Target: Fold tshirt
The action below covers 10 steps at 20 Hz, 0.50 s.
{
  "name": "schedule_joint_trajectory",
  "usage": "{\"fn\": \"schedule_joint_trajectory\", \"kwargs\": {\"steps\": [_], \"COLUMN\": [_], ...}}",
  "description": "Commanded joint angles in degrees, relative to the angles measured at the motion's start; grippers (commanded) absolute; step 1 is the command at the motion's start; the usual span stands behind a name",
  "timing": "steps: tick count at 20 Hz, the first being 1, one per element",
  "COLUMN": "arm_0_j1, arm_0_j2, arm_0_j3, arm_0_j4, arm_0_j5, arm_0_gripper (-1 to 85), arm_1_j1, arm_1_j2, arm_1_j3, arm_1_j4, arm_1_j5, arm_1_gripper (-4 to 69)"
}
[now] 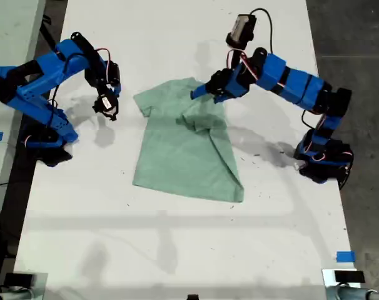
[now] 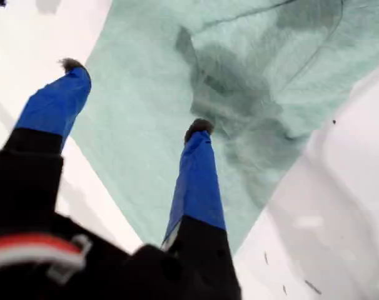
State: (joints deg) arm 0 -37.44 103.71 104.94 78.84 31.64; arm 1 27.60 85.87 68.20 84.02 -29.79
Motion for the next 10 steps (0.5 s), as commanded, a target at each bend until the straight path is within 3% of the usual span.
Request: {"fn": "schedule_joint_trajectory", "kwargs": {"steps": [1,2,4,6,10], "arm_0_j1": [1.8,2.1,2.3,1.5,0.3], "arm_0_j2": [-1.6,-2.8,-6.8,-11.5,-21.0], "arm_0_j3": [-9.2,-11.4,-17.4,-21.3,-20.4], "arm_0_j4": [1.1,0.6,1.2,2.0,-3.4], "arm_0_j5": [1.2,2.9,6.6,8.8,11.8], "arm_0_gripper": [21.1,28.0,33.7,34.1,33.8], "arm_1_j1": [1.0,0.5,-0.2,-0.5,-0.6], "arm_1_j2": [12.0,14.7,19.2,22.5,27.4], "arm_1_j3": [8.8,12.7,19.1,22.7,26.1], "arm_1_j4": [0.4,-0.4,-2.4,-3.1,-3.3], "arm_1_j5": [0.9,1.6,2.7,3.4,3.6], "arm_1_gripper": [28.3,28.4,28.5,28.3,27.6]}}
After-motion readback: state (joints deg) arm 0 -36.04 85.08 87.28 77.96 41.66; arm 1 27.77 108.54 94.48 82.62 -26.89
